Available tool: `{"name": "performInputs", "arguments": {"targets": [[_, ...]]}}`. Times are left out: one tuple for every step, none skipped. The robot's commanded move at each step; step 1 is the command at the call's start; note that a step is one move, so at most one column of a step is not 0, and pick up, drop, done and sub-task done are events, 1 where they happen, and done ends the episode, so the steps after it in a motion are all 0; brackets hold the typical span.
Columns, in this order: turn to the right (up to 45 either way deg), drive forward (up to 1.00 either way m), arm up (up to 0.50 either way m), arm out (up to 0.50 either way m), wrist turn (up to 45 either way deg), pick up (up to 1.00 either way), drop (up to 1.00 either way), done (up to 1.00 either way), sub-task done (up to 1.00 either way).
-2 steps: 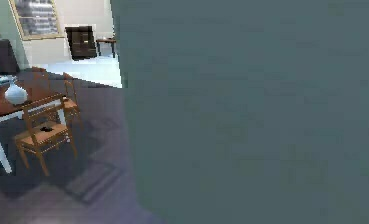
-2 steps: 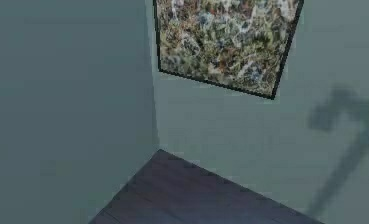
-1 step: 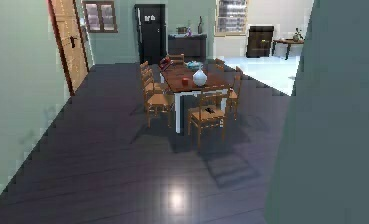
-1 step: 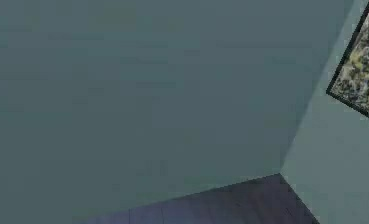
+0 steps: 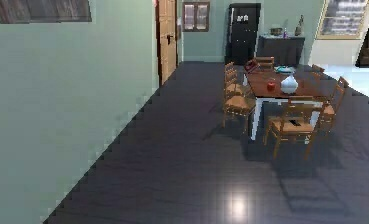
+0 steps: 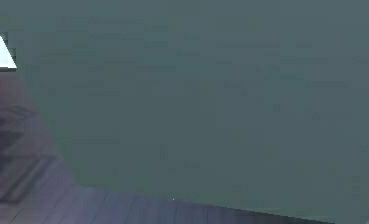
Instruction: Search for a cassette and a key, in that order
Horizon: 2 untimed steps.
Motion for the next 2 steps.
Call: {"name": "performInputs", "arguments": {"targets": [[0.0, 1.0, 0.0, 0.0, 0.0, 0.0, 0.0, 0.0, 0.0], [-3.0, 0.0, 0.0, 0.0, 0.0, 0.0, 0.0, 0.0, 0.0]]}}
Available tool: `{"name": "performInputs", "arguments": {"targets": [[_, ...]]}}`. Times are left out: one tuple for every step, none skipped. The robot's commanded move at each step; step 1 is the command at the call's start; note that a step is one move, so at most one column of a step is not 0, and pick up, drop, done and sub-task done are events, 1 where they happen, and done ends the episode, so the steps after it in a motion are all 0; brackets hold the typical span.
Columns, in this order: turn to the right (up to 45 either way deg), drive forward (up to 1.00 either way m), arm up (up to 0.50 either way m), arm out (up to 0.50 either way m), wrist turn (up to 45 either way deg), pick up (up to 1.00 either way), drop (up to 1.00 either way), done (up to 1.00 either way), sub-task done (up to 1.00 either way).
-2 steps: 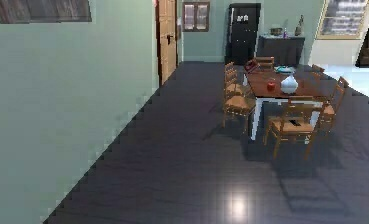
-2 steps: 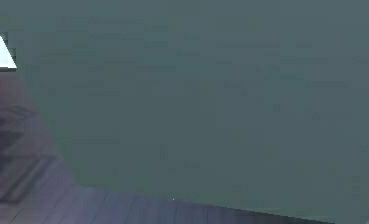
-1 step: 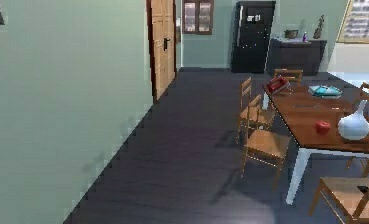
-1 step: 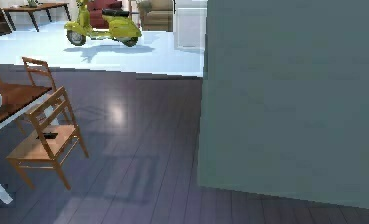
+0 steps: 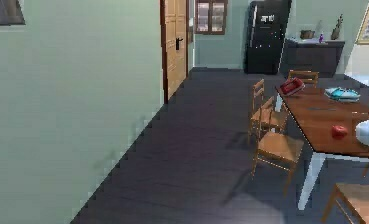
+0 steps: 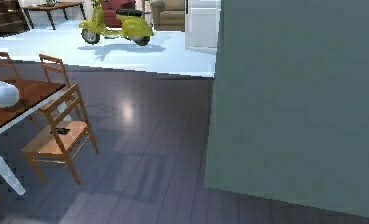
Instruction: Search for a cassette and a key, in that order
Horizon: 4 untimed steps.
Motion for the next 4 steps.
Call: {"name": "performInputs", "arguments": {"targets": [[0.0, 1.0, 0.0, 0.0, 0.0, 0.0, 0.0, 0.0, 0.0], [-3.0, 0.0, 0.0, 0.0, 0.0, 0.0, 0.0, 0.0, 0.0], [0.0, 0.25, 0.0, 0.0, 0.0, 0.0, 0.0, 0.0, 0.0], [12.0, 0.0, 0.0, 0.0, 0.0, 0.0, 0.0, 0.0, 0.0]]}}
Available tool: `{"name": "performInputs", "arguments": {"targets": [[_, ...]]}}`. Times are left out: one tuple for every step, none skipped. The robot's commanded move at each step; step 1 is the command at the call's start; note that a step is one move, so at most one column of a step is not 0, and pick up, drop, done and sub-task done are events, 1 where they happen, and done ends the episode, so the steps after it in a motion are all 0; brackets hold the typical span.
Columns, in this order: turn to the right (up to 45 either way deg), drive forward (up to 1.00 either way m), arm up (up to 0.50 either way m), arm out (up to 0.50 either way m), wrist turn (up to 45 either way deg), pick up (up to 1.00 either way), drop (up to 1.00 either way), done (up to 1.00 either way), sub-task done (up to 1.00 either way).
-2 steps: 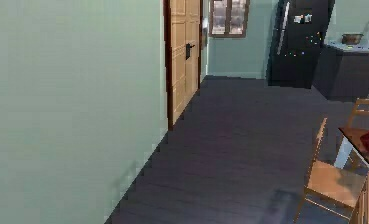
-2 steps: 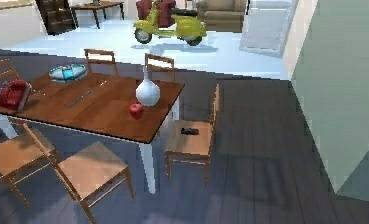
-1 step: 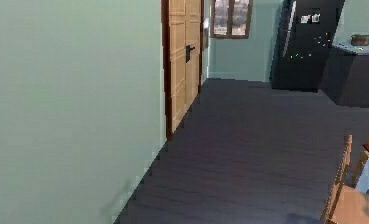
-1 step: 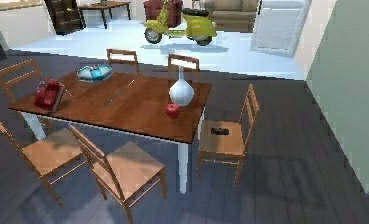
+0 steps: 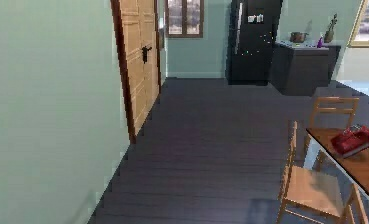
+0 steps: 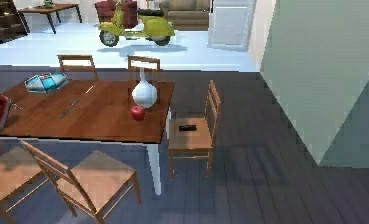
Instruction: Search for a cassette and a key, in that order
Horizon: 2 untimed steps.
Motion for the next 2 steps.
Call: {"name": "performInputs", "arguments": {"targets": [[3.0, 0.0, 0.0, 0.0, 0.0, 0.0, 0.0, 0.0, 0.0], [0.0, 1.0, 0.0, 0.0, 0.0, 0.0, 0.0, 0.0, 0.0]]}}
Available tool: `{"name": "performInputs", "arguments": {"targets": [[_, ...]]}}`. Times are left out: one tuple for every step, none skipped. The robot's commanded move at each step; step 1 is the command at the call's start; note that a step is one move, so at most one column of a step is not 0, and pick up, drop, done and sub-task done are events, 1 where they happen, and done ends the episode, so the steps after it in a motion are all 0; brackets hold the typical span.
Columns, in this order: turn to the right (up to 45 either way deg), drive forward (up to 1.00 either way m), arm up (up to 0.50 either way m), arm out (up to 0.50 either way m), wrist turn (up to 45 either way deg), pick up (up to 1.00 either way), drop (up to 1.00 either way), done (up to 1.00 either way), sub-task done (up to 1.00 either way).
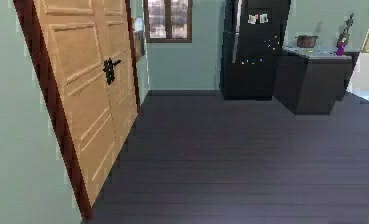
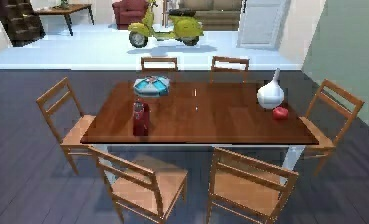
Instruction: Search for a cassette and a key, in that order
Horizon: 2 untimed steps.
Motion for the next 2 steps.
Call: {"name": "performInputs", "arguments": {"targets": [[0.0, 0.5, 0.0, 0.0, 0.0, 0.0, 0.0, 0.0, 0.0], [42.0, 0.0, 0.0, 0.0, 0.0, 0.0, 0.0, 0.0, 0.0]]}}
